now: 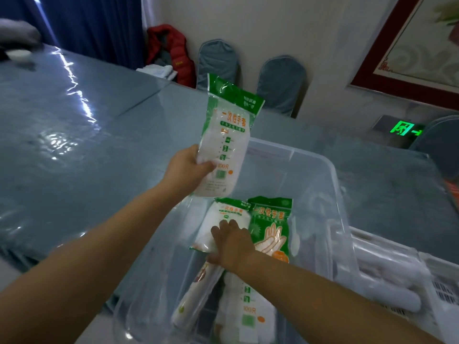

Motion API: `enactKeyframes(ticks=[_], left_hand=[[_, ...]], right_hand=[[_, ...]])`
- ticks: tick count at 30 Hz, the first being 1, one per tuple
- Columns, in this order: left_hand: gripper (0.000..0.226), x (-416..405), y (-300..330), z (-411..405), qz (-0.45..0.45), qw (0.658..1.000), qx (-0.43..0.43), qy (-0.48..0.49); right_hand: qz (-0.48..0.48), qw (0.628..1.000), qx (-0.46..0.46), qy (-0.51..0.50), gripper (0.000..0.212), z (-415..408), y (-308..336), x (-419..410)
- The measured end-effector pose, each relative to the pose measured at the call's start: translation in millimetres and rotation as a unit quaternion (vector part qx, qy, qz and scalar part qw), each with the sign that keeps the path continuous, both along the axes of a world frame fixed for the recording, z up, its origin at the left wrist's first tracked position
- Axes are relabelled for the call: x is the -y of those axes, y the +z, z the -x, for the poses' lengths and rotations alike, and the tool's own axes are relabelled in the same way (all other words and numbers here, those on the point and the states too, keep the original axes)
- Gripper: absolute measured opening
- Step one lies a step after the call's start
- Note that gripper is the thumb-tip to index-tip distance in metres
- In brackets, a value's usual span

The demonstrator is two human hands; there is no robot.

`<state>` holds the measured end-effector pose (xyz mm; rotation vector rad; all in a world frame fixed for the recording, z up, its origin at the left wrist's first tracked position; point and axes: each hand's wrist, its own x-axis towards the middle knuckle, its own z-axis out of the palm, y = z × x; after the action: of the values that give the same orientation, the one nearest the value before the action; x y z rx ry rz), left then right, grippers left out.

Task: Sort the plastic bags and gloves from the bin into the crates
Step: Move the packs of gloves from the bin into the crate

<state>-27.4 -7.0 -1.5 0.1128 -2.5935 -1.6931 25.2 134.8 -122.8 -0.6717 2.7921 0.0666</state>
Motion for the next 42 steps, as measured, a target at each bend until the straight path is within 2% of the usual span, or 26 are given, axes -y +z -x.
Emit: enactKeyframes(ticks=[4, 7, 11, 14, 18, 22, 24, 27, 30, 34, 36, 38, 42], left_hand=[[0.016, -1, -1, 0, -0.010, 1.000, 0.005, -0.003], [0.017, -1, -1, 0, -0.019, 1.000, 0.005, -0.004], [0.012, -2, -2, -3, -0.017, 1.000, -0.002, -0.002], [0.017, -3, 2, -6, -0.018, 1.000, -0.007, -0.005], [0.021, -9, 9, -11, -0.035, 0.999, -0.031, -0.009], [0.022, -21, 18, -18, -0.044, 0.998, -0.032, -0.018], [0.021, -30, 23, -20, -0.069, 0.997, -0.022, -0.026], [0.017, -45, 29, -25, -0.155, 0.987, 0.008, -0.046], [0.013, -62, 36, -30, -0.249, 0.965, 0.043, -0.068], [0.032, -80, 43, -37, -0.339, 0.932, 0.089, -0.096], [0.044, -81, 46, -39, -0.401, 0.900, 0.106, -0.131], [0.045, -82, 48, -41, -0.430, 0.882, 0.115, -0.153], [0.045, -96, 51, -44, -0.382, 0.910, 0.082, -0.140]], right_hand=[[-0.027, 0.998, -0.037, 0.046, 0.031, 0, 4, -4], [-0.028, 0.997, -0.048, 0.051, 0.024, -1, 13, -11], [0.043, 0.992, -0.119, 0.019, 0.016, 3, 40, -30], [0.122, 0.975, -0.178, -0.057, 0.016, 7, 75, -51], [0.220, 0.934, -0.226, -0.170, 0.025, 3, 123, -90], [0.275, 0.865, -0.360, -0.216, 0.026, -9, 167, -112], [0.290, 0.826, -0.441, -0.198, 0.024, -15, 181, -112], [0.279, 0.777, -0.549, -0.131, 0.018, -25, 189, -107], [0.229, 0.747, -0.623, -0.027, 0.021, -29, 182, -102], [0.203, 0.758, -0.607, 0.125, 0.019, -30, 159, -106], [0.194, 0.774, -0.583, 0.153, 0.022, -32, 151, -113], [0.188, 0.786, -0.565, 0.165, 0.024, -33, 147, -119], [0.179, 0.830, -0.504, 0.157, 0.029, -35, 150, -130]])
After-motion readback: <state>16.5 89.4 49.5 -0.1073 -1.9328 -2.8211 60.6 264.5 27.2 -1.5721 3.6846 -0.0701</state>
